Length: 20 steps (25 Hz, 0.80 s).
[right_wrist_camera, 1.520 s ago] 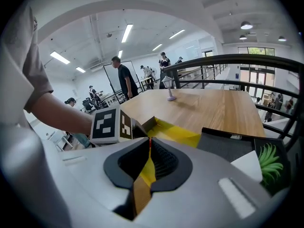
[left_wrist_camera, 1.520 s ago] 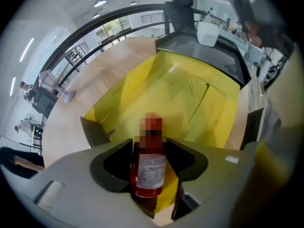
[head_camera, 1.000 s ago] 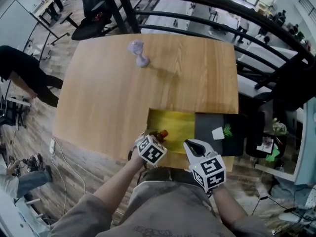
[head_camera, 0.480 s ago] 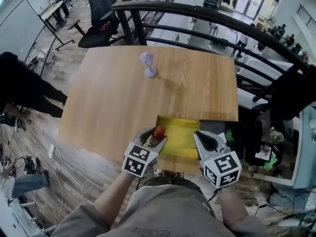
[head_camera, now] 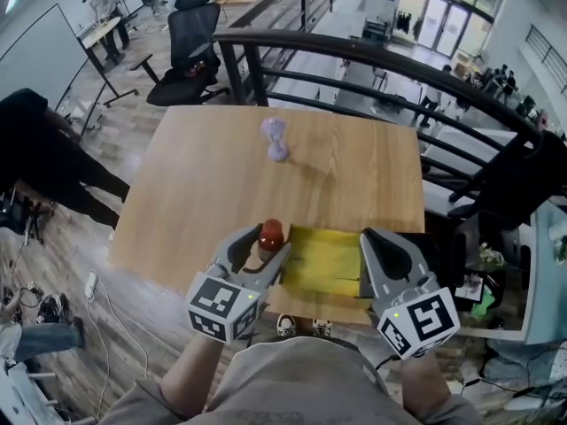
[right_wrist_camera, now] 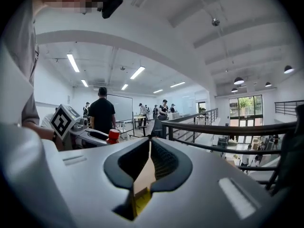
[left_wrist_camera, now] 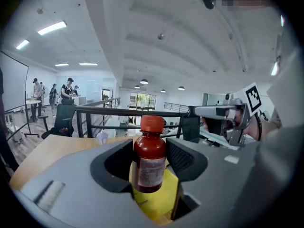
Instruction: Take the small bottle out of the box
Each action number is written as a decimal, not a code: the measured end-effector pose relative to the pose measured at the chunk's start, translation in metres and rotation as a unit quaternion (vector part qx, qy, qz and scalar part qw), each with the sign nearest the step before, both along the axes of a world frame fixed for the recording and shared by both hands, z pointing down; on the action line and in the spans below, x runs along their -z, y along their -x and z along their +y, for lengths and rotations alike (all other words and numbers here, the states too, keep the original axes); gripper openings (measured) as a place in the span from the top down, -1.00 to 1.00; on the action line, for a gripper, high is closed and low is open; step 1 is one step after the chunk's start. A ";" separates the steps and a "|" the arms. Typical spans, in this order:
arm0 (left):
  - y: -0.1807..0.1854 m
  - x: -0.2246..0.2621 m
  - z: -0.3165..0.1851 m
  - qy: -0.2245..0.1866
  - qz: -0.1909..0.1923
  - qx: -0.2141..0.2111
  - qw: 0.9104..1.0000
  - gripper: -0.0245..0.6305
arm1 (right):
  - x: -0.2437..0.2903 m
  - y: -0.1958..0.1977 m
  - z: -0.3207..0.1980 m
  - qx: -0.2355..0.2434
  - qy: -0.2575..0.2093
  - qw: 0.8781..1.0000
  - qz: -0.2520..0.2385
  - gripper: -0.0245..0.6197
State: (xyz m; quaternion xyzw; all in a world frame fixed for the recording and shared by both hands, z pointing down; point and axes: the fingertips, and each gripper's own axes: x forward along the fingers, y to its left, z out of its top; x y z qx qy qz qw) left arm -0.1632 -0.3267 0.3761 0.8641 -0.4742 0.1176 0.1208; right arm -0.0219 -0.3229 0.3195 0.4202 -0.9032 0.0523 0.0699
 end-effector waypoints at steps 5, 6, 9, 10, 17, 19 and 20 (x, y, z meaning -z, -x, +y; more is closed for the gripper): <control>0.013 0.051 0.013 -0.059 0.029 0.010 0.998 0.26 | 0.029 0.003 0.011 -0.001 -0.032 0.999 -0.008 0.86; 0.015 0.060 0.016 -0.068 0.033 0.010 0.997 0.26 | 0.033 0.004 0.013 -0.001 -0.036 0.999 -0.010 0.86; 0.019 0.077 0.028 -0.084 0.041 0.011 0.996 0.26 | 0.038 0.008 0.020 0.003 -0.039 0.999 -0.013 0.86; 0.020 0.079 0.032 -0.086 0.043 0.011 0.995 0.26 | 0.037 0.009 0.022 0.004 -0.037 0.999 -0.014 0.86; 0.034 0.059 0.041 -0.072 0.054 0.029 0.996 0.26 | 0.007 0.022 0.033 0.033 0.006 0.999 -0.010 0.86; 0.039 0.053 0.040 -0.069 0.049 0.034 0.996 0.26 | 0.001 0.026 0.036 0.039 0.014 0.999 -0.009 0.86; 0.041 0.051 0.040 -0.068 0.047 0.037 0.996 0.26 | 0.000 0.028 0.036 0.042 0.015 0.999 -0.009 0.86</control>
